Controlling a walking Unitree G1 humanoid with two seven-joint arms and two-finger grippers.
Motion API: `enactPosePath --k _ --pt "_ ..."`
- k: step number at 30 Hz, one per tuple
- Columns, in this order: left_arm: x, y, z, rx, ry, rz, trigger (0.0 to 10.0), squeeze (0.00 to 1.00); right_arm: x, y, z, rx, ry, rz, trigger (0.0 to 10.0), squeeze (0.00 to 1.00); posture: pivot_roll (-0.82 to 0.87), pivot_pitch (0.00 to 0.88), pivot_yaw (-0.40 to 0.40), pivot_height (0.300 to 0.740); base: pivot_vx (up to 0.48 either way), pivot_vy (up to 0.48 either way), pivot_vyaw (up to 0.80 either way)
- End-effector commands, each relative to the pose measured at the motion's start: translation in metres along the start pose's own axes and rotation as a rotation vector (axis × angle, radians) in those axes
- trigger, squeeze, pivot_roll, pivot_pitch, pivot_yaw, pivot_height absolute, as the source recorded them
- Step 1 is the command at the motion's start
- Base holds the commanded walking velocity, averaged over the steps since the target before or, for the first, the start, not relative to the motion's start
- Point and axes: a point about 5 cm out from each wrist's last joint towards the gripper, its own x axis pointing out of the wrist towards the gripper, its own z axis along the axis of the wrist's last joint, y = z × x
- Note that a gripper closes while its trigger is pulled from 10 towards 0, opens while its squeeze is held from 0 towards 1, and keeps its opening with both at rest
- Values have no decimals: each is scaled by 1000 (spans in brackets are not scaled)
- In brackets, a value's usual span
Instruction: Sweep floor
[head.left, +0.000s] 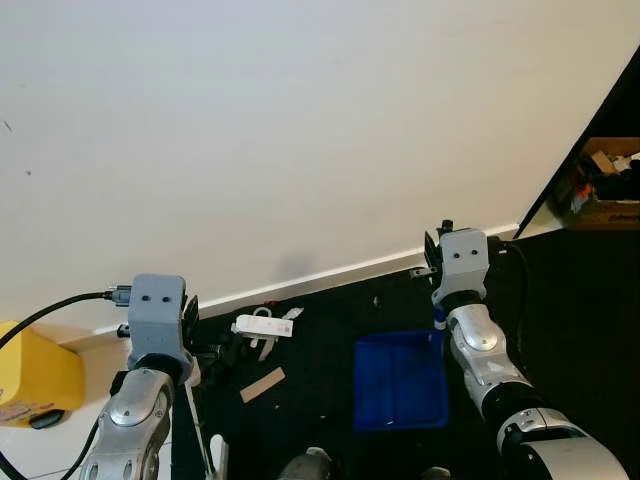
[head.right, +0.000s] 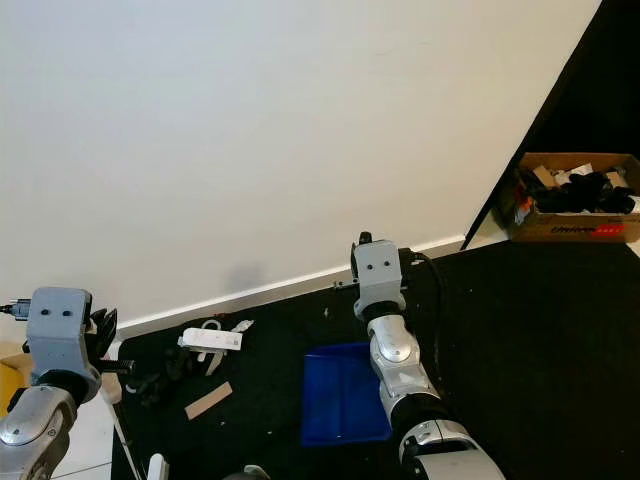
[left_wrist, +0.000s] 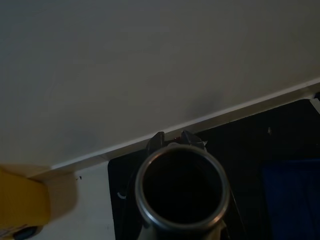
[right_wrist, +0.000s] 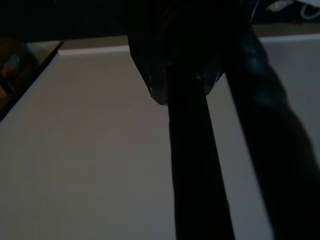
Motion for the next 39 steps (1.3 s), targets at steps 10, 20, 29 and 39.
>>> enactPosePath --k 10,20,29,39 --pt "-8 9 2 28 11 17 10000 0 -14 10 -19 19 84 19 10000 0 286 313 103 740 0 0 0" --pt "-8 9 3 24 14 20 10000 0 -14 11 -21 19 95 46 10000 471 281 310 98 740 0 0 0" --pt "-2 5 3 19 10 12 10000 0 -8 7 -14 52 71 37 10000 753 261 296 98 740 0 0 0" --pt "2 3 4 12 3 4 10000 0 -3 -3 -1 61 -5 -3 10000 0 245 277 94 740 0 0 0"
